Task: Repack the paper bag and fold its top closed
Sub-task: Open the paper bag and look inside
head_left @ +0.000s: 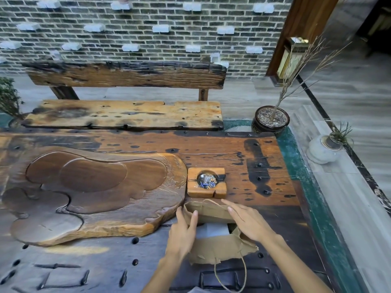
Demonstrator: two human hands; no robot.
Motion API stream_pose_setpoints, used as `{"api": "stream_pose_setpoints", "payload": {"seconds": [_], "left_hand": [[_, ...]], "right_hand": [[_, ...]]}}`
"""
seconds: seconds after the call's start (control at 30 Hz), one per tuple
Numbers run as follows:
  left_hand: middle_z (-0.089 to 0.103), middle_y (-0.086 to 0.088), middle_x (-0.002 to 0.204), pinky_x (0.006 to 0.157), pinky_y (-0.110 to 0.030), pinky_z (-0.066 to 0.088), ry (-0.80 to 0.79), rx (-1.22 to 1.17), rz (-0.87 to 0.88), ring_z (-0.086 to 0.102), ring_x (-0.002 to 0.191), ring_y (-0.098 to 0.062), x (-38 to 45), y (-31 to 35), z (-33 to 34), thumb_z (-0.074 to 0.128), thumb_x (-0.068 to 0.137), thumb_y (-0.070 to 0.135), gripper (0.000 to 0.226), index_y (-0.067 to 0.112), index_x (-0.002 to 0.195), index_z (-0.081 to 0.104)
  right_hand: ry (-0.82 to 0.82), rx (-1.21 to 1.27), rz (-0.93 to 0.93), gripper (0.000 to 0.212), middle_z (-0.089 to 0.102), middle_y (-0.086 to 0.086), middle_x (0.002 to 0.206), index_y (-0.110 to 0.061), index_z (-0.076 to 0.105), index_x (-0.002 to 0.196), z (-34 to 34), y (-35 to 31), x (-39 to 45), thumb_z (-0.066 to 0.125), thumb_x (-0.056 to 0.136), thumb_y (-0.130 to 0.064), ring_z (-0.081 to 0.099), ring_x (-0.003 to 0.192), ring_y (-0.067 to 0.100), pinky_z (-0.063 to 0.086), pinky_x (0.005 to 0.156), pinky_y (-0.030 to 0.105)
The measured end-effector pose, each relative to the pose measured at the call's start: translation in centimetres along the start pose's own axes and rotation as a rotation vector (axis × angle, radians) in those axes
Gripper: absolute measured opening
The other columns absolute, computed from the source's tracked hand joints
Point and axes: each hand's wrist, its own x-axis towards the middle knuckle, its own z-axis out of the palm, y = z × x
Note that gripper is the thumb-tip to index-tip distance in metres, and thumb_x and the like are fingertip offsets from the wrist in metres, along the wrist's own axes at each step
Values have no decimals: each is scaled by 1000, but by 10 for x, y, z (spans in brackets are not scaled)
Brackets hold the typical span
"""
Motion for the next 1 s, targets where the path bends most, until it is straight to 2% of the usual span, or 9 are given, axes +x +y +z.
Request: {"api": "stream_pose_setpoints", "payload": {"seconds": [0.1,0.23,0.33,0.43,0.57,0.63,0.7,0.87,1.0], "left_hand": [[73,-11,92,89,-46,52,-15,39,67,67,94,-30,-2,0,-6,33,88,70,71,30,146,22],[61,3,63,64,-39,50,-8,125,180,60,63,-21,-6,6,-11,40,99,36,47,19,141,28],[56,2,63,58,-34,40,-17,238,186,53,56,-17,-7,4,-14,38,96,12,61,15,151,12],[60,-4,71,63,-40,47,-3,285,170,61,68,-25,-7,-5,-13,38,86,-1,82,25,151,-5],[66,-9,87,72,-45,53,64,275,195,63,79,-29,-4,-7,-11,41,92,8,78,31,148,-7],[66,-9,86,68,-45,53,83,248,237,64,79,-29,-4,-5,-8,42,97,27,69,33,147,-6],[66,-9,84,63,-41,50,82,248,239,63,78,-30,-5,-3,-6,42,97,34,66,32,145,-3],[70,-16,96,68,-44,50,86,254,167,65,90,-39,3,-1,-3,42,91,18,60,18,145,15],[68,-17,99,70,-41,49,81,154,205,64,88,-34,5,1,-3,41,91,9,62,14,148,17]], "right_hand": [[-6,30,23,47,53,-11,146,-55,27,146,1,-1,-3,14,101,-56,51,133,17,44,106,39],[-24,107,63,46,53,-13,147,-52,35,144,-4,-2,-1,19,102,-56,47,137,15,41,109,37],[-44,135,84,45,56,-12,144,-49,40,143,-8,-3,-1,21,103,-53,49,135,17,39,103,34],[-68,156,92,44,56,-10,144,-49,41,143,-10,-3,-2,22,103,-51,49,135,18,39,102,33],[-99,172,112,41,60,-11,140,-57,39,139,-9,-3,-2,21,102,-55,52,131,19,42,104,37],[-106,177,109,42,60,-13,139,-59,39,138,-9,-3,-2,20,101,-57,52,131,18,42,105,38],[-120,172,106,42,59,-11,140,-56,39,139,-10,-6,-2,21,101,-56,51,132,18,41,107,38],[-126,179,115,42,59,-12,140,-57,41,138,-14,-8,-1,21,101,-57,51,132,18,41,107,39],[-126,205,129,41,61,-13,137,-57,43,137,-18,-10,-1,23,100,-57,52,129,17,42,105,38]]}}
